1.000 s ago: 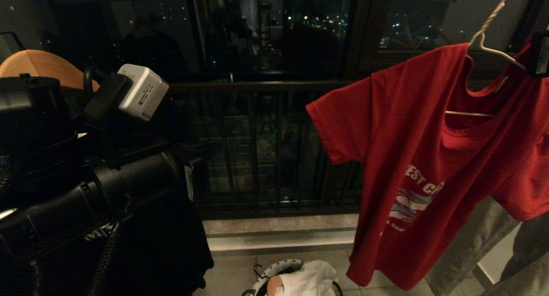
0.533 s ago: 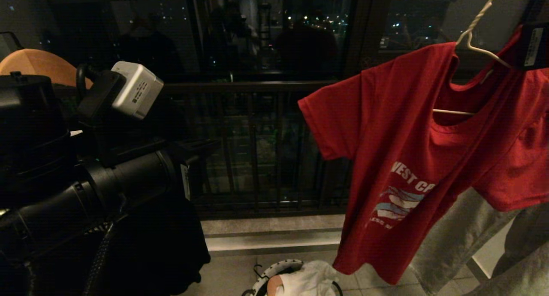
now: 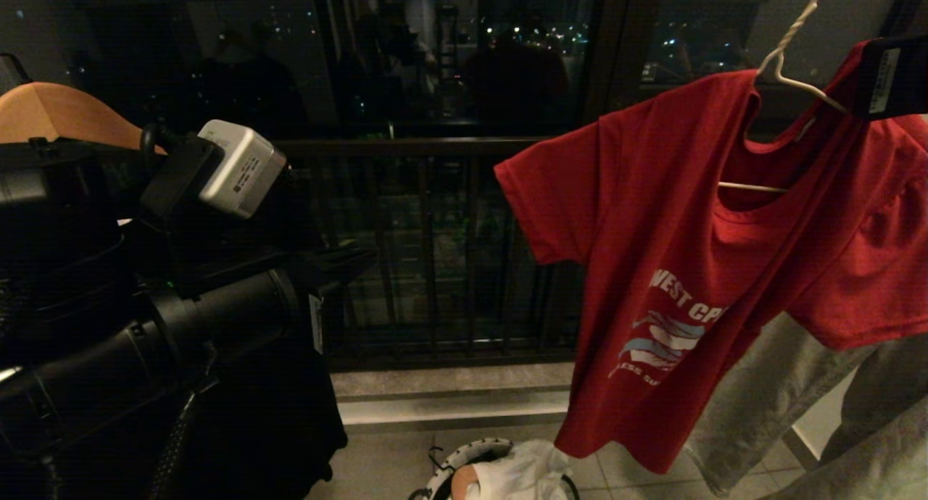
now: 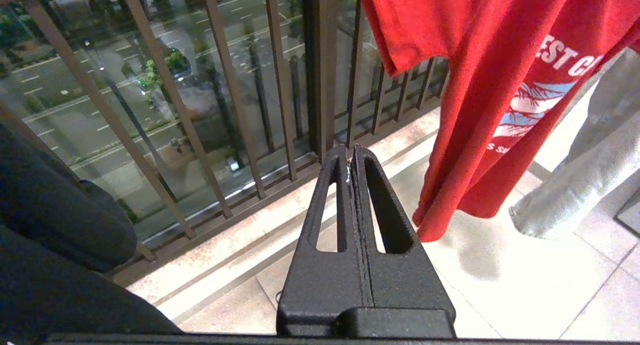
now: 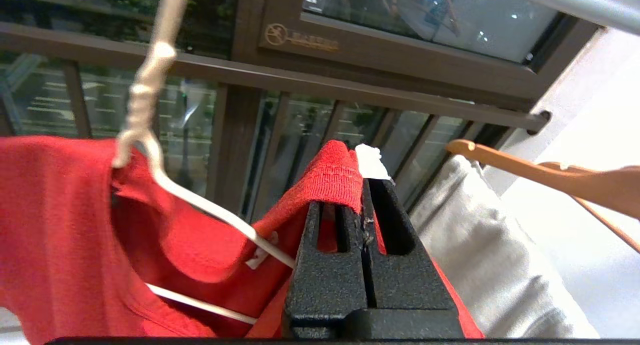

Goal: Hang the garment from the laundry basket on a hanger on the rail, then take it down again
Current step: Take the clothes off the clothes rack

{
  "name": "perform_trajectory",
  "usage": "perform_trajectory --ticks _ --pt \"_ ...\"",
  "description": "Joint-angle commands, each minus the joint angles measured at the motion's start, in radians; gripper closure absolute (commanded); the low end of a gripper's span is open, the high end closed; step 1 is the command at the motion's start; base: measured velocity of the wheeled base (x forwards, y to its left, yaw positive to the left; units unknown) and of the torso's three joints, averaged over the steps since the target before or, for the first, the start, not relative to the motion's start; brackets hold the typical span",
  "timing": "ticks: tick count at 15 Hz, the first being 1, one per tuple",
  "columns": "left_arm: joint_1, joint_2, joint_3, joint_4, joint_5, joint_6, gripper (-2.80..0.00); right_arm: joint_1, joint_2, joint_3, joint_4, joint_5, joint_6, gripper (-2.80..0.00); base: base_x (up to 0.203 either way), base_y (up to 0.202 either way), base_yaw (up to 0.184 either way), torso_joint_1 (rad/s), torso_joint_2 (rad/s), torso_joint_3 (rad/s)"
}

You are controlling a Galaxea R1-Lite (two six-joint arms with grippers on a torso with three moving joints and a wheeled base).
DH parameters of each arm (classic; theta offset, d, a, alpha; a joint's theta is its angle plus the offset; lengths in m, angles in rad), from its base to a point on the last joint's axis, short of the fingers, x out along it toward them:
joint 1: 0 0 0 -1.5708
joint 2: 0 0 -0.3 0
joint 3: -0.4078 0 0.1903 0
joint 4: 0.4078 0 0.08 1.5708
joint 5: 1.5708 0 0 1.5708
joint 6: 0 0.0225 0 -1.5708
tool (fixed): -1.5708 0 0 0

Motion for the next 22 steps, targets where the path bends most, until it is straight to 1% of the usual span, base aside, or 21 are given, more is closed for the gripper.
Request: perform_trajectory --ticks 1,4,7,18,22 --pt "0.007 -0.009 -0.004 -0.008 0.002 -0.003 0.00 0.007 0.001 -0.002 -0.001 -0.003 -0.004 0.00 0.000 0.000 0.000 0.000 0.00 0.000" --pt "0.019 -0.007 -0.002 -0.087 0.002 -0.011 0.00 0.009 0.003 -0.002 -0.001 0.004 -0.005 0.00 0.000 0.000 0.000 0.000 0.00 0.000" --pt "0.043 -0.007 -0.004 -0.090 0.002 -0.011 0.00 0.009 0.007 -0.002 -0.001 0.019 -0.004 0.00 0.000 0.000 0.000 0.000 0.00 0.000" --pt "0.044 -0.006 -0.004 -0.090 0.002 -0.009 0.00 0.009 0.006 -0.003 -0.003 0.022 -0.010 0.00 0.000 0.000 0.000 0.000 0.00 0.000" --pt "0.043 -0.007 -0.004 -0.090 0.002 -0.006 0.00 0.010 0.006 -0.023 -0.003 0.022 -0.011 0.00 0.000 0.000 0.000 0.000 0.00 0.000"
